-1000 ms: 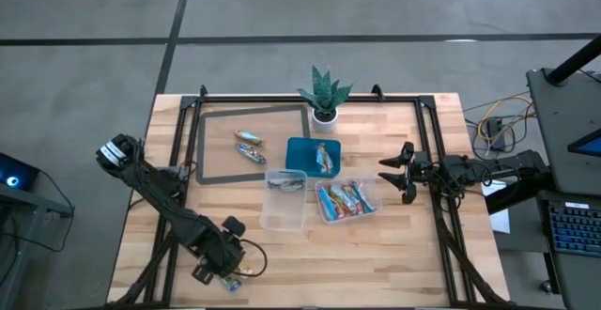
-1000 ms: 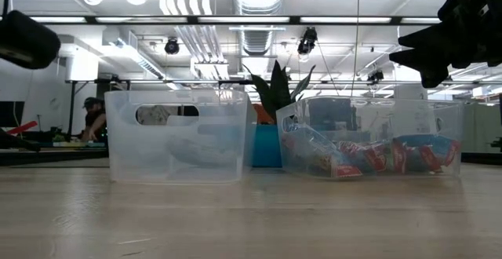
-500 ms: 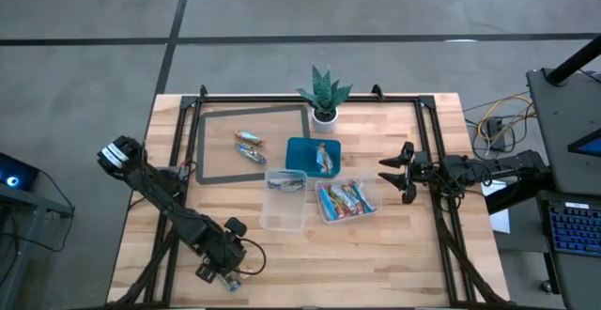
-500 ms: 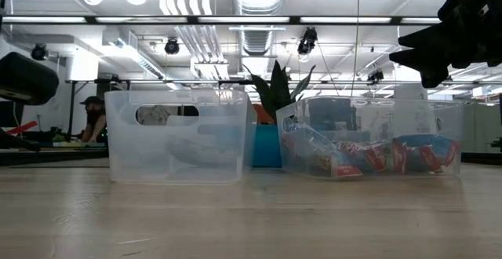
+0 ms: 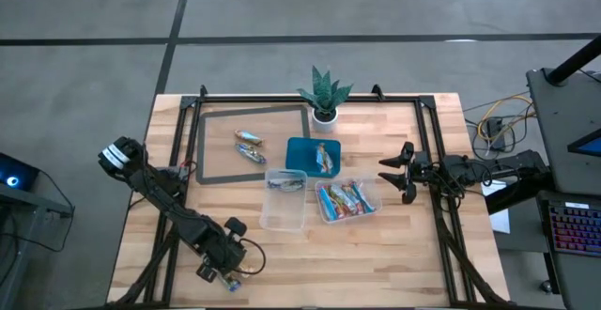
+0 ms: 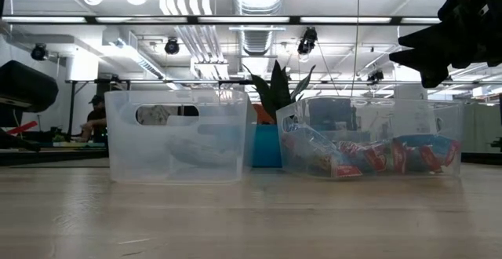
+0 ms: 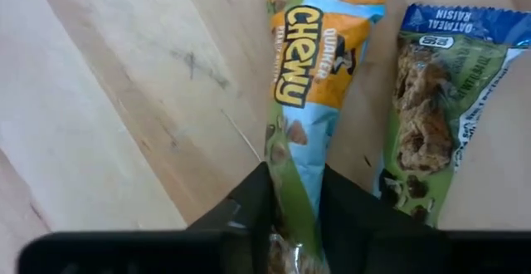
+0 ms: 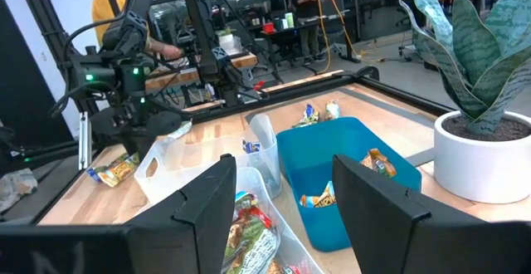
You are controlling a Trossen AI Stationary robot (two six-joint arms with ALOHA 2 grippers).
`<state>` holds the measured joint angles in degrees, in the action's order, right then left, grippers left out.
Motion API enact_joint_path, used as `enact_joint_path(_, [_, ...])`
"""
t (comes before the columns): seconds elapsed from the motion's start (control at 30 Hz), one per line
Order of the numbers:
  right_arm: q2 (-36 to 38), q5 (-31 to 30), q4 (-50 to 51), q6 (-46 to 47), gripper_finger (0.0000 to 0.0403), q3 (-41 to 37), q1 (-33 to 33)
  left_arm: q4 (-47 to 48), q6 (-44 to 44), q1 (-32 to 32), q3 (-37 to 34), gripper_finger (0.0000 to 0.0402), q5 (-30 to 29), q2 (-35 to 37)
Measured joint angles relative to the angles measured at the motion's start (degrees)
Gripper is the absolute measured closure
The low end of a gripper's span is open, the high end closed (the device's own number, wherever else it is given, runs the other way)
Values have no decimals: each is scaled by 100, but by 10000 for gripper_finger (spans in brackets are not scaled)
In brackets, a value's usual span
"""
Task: Pick and place Granola Bars by type
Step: Put the yellow granola bar into the blue bin
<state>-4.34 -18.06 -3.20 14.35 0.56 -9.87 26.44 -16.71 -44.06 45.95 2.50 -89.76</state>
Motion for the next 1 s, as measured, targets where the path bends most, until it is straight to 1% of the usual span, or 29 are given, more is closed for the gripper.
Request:
enact_joint_path(0.13, [0,0,0,0,213,0,0,5,25,1,29,368,-111,0])
enact_joint_path(0.23, [0,0,0,0,213,0,0,35,30,3,93,380,-216,4])
enact_joint_path(0.33, [0,0,-2,-1,213,0,2,126,31,5,236,384,-387,63])
enact_joint_path(0.47, [0,0,-1,-1,213,0,0,572,-21,1,530,386,-777,170])
enact_joint_path(0.6, [2,0,-2,-2,213,0,2,788,-168,9,879,387,-892,251])
enact_joint_path(0.67, [2,0,0,-1,213,0,1,861,-349,9,1062,388,-919,277])
enact_joint_path(0.77, [2,0,-2,-2,213,0,2,1075,-704,10,1367,388,-1136,315])
enact_joint_path(1.0, [2,0,-1,0,213,0,1,1616,-2082,234,2109,389,-2024,323])
